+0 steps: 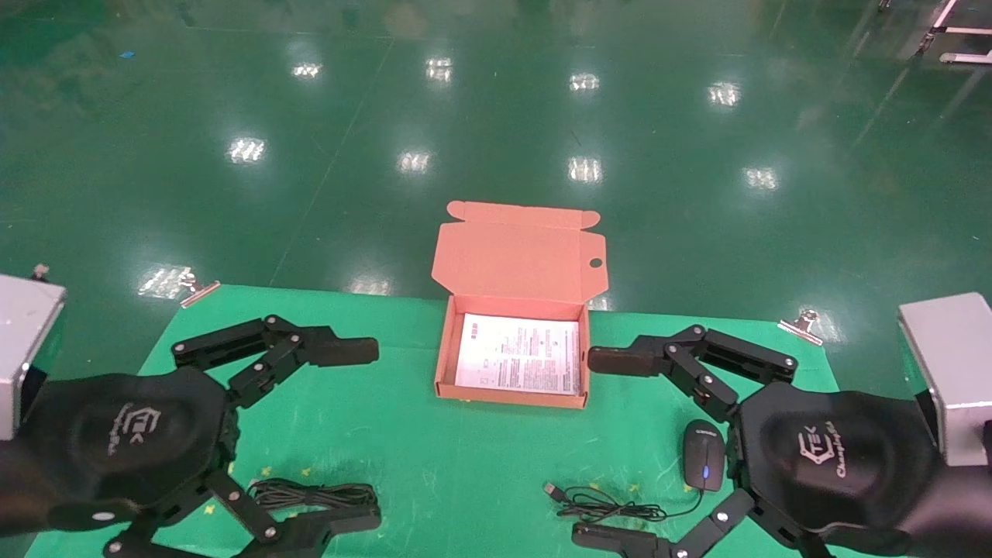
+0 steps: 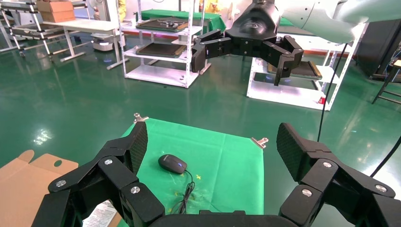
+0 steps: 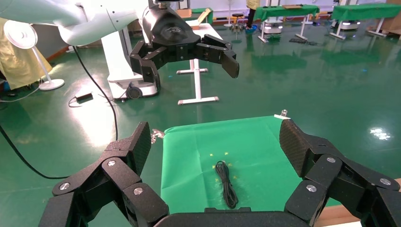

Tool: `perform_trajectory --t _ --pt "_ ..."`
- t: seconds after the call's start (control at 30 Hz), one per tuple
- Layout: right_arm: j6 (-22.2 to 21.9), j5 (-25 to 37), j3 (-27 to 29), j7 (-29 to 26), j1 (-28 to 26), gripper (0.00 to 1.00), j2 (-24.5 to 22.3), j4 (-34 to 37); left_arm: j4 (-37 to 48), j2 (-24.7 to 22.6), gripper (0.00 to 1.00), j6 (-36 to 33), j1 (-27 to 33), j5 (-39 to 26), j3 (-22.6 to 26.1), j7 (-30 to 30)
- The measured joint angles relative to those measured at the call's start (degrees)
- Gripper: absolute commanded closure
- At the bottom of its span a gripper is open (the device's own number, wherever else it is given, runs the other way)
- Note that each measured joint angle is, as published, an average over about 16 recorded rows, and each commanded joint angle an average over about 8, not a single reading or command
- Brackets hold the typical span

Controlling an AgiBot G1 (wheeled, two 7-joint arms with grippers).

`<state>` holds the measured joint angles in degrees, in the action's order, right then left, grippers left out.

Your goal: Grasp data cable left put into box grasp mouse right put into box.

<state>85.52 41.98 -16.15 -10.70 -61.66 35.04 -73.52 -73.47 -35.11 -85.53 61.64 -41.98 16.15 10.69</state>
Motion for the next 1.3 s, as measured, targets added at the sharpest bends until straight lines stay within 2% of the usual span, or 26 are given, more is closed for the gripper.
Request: perform_trajectory --t 0.53,0.8,1.0,1.3 --pt "0.03 0.10 0.01 0.08 -0.04 0.00 -0.05 -0.05 -0.02 -0.05 0.00 -0.02 0.01 0.02 0.00 -0.03" --pt "0.36 2.36 -0.43 1.03 -1.28 0.00 -0.44 -0.75 0.06 -0.65 0.00 0.01 0.62 -1.21 0.62 -0.30" --pt "1.12 7.04 -1.77 2.53 -4.05 0.00 -0.69 -1.76 0.03 -1.28 0.00 -0.29 2.98 -5.50 2.43 -0.42" --pt "2.71 17.74 -5.99 6.30 -10.98 0.00 0.34 -3.11 -0.70 -2.47 0.00 -1.74 9.91 -17.04 7.33 0.41"
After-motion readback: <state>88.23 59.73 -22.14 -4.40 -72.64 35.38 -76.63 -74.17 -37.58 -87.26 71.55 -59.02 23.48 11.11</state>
